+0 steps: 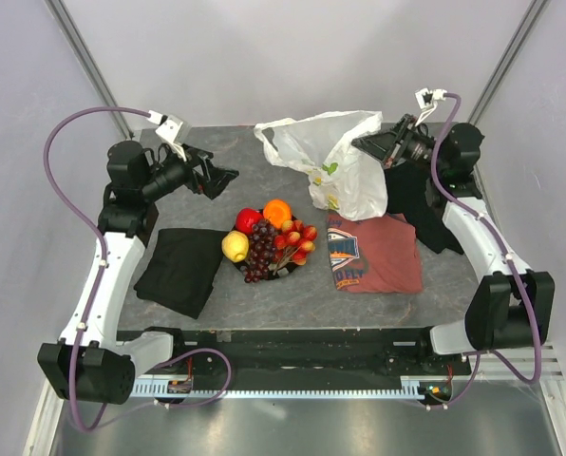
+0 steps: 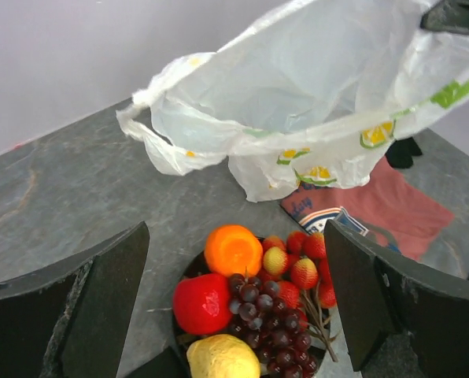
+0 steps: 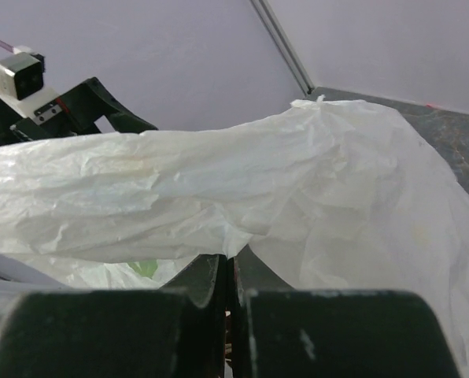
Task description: Place the fruits into the plastic bag
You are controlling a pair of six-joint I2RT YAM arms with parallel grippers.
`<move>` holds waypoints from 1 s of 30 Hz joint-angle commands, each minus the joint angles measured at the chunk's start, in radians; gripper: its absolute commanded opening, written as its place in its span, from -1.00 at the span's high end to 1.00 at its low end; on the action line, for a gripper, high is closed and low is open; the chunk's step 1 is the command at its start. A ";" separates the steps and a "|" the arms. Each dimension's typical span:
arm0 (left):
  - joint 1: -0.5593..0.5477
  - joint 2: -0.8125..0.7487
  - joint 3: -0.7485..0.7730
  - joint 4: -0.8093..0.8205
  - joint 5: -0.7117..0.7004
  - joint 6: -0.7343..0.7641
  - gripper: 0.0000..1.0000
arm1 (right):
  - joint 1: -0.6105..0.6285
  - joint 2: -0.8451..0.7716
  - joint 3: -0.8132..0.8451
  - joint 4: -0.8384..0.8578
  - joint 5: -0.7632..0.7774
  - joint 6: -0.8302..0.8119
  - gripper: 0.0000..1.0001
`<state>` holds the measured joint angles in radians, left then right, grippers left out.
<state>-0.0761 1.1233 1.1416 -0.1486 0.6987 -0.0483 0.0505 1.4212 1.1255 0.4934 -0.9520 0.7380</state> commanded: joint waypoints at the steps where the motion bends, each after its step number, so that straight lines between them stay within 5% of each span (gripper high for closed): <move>1: -0.001 -0.019 -0.006 0.067 0.110 -0.002 -0.98 | -0.017 -0.067 0.077 -0.010 -0.057 0.072 1.00; 14: -0.002 0.066 -0.026 0.254 0.145 -0.237 -0.97 | -0.017 -0.215 0.085 -0.073 -0.085 0.110 1.00; 21: -0.051 0.075 -0.133 0.343 0.105 -0.370 -0.90 | -0.017 -0.242 0.060 0.097 -0.116 0.334 1.00; 30: -0.090 0.079 -0.197 0.465 0.024 -0.462 -0.90 | -0.017 -0.288 0.082 0.114 -0.149 0.373 1.00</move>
<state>-0.1486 1.1965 0.9279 0.1963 0.7647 -0.4355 0.0353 1.1702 1.1698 0.5388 -1.0695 1.0649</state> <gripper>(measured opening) 0.952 0.008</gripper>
